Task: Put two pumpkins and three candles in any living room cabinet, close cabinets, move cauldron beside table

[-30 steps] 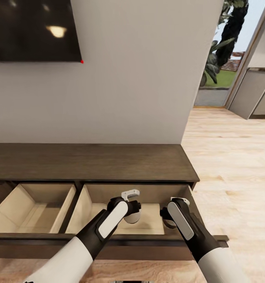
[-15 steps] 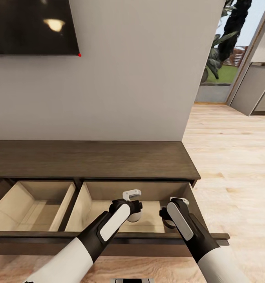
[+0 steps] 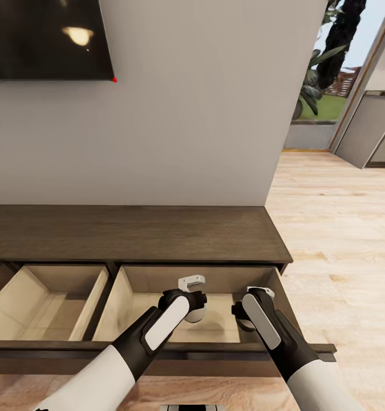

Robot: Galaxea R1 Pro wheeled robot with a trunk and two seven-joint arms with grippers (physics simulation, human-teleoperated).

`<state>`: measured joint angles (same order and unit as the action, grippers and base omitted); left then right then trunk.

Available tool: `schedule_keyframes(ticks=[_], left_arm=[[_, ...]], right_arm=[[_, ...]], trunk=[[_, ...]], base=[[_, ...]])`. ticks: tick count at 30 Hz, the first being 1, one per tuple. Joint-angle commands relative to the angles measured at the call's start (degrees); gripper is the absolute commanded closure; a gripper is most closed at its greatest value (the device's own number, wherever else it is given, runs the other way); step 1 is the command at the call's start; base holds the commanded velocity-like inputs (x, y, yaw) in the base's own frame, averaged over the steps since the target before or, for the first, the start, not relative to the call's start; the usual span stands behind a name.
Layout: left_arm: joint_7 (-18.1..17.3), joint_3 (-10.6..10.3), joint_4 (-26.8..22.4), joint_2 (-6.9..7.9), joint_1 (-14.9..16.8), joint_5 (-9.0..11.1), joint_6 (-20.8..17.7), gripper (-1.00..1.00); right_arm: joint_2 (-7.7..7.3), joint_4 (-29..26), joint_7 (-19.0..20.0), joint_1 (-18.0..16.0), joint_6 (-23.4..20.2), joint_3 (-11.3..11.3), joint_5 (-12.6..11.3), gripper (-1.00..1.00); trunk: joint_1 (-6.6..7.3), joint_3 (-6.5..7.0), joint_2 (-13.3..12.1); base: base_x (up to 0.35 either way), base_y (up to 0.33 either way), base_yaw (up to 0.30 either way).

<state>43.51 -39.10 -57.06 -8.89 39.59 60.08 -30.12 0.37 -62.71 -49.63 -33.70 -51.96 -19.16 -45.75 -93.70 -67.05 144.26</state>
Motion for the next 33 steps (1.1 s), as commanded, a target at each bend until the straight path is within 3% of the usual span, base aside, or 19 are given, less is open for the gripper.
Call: schedule_keyframes(ticks=[1, 13, 20, 29, 33], left_arm=[[0.61, -0.10, -0.07, 0.02, 0.05, 0.30, -0.12, 1.00], [0.61, -0.10, -0.07, 0.02, 0.05, 0.30, -0.17, 1.00], [0.61, -0.10, -0.10, 0.02, 0.05, 0.28, -0.08, 1.00], [0.61, -0.02, -0.16, 0.10, 0.05, 0.21, 0.04, 1.00], [0.61, -0.02, -0.16, 0.05, 0.05, 0.23, 0.03, 1.00]], right_arm=[[-0.02, -0.05, -0.64, -0.05, -0.08, -0.09, -0.57, 1.00], [-0.02, 0.02, -0.64, -0.05, -0.08, -0.09, -0.57, 1.00], [-0.02, 0.57, -0.55, -0.05, 1.75, -0.09, -0.57, 1.00], [-0.02, 0.58, -0.31, -0.05, 2.36, -0.09, -0.57, 1.00], [-0.02, 0.64, 0.06, -0.05, 2.38, -0.09, -0.57, 1.00]], trunk=[[0.01, -0.05, 0.02], [0.01, -0.05, 0.02], [-0.17, -1.60, 0.12], [-0.17, -1.60, 0.12], [-0.27, -2.49, 0.17]], base=[[0.006, 0.000, 0.000], [0.065, 0.000, 0.000], [0.006, 0.000, 0.000], [0.000, 0.000, 0.000], [0.000, 0.000, 0.000]])
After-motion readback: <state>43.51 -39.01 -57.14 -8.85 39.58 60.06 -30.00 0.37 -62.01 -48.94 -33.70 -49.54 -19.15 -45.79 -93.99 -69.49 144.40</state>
